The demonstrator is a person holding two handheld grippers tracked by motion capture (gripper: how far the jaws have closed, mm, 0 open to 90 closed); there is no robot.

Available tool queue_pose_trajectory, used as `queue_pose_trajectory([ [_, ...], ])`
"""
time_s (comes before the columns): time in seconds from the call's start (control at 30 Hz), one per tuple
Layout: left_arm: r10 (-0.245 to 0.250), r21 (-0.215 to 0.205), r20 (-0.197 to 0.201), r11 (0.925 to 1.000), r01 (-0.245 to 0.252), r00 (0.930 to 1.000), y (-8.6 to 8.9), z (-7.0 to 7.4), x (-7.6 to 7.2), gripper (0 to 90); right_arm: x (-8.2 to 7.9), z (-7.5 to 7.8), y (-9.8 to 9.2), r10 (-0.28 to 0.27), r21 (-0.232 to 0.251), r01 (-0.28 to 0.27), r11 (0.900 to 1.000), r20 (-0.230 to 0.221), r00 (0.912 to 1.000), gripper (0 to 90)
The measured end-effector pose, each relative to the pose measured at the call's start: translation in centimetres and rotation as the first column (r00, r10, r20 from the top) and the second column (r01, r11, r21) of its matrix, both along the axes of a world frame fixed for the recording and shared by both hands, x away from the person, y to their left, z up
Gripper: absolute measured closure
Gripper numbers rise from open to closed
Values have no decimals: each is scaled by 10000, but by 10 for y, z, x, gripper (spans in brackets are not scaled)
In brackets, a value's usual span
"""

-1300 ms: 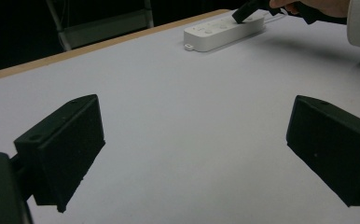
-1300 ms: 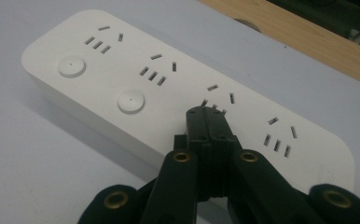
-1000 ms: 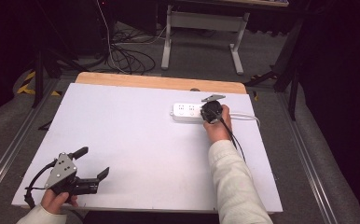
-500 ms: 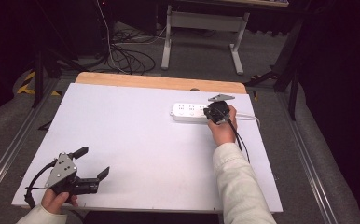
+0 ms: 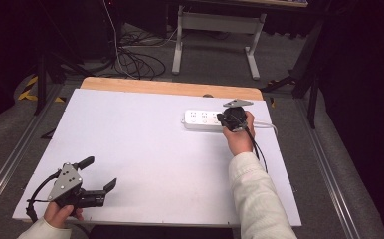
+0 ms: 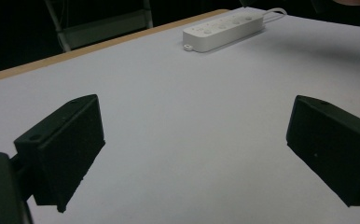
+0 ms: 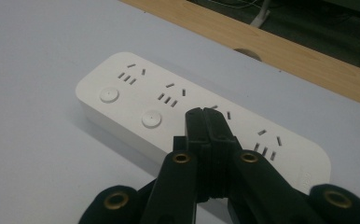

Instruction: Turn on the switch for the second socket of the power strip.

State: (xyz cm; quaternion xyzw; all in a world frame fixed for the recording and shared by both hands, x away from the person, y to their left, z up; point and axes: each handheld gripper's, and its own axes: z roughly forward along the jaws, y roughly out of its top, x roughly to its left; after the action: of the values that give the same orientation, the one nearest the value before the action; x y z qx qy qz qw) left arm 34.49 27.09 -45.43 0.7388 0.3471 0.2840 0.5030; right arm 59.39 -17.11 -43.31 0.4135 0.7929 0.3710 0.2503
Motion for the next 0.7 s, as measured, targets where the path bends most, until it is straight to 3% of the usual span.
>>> queue_pose_trajectory([
  [0.23, 31, -3, -18, 10000, -31, 10000, 0, 0, 0, 47, -5, 8, -3, 71, 207, -76, 9998, 237, 9997, 853],
  [0.3, 39, 39, 17, 10000, -39, 10000, 1, 0, 0, 47, -8, 12, -5, 151, 438, -167, 9989, 376, 9992, 780],
  [0.37, 75, -50, -12, 10000, -75, 10000, 1, 0, 0, 47, -11, 16, -6, 285, 782, -308, 9965, 311, 9991, 642],
  [0.47, 69, -2, -20, 10000, -69, 10000, 1, 0, 0, 47, -18, 21, -7, 407, 710, -429, 9965, 316, 9987, 541],
  [0.6, 68, -69, -29, 10000, -68, 10000, -1, 0, 1, 47, -30, 31, -9, 509, 1047, -574, 9928, 636, 9967, 506],
  [0.7, 7, 16, -42, 10000, -7, 10000, -2, 0, 3, 47, -35, 37, -8, 663, 1015, -739, 9921, 756, 9949, 501],
])
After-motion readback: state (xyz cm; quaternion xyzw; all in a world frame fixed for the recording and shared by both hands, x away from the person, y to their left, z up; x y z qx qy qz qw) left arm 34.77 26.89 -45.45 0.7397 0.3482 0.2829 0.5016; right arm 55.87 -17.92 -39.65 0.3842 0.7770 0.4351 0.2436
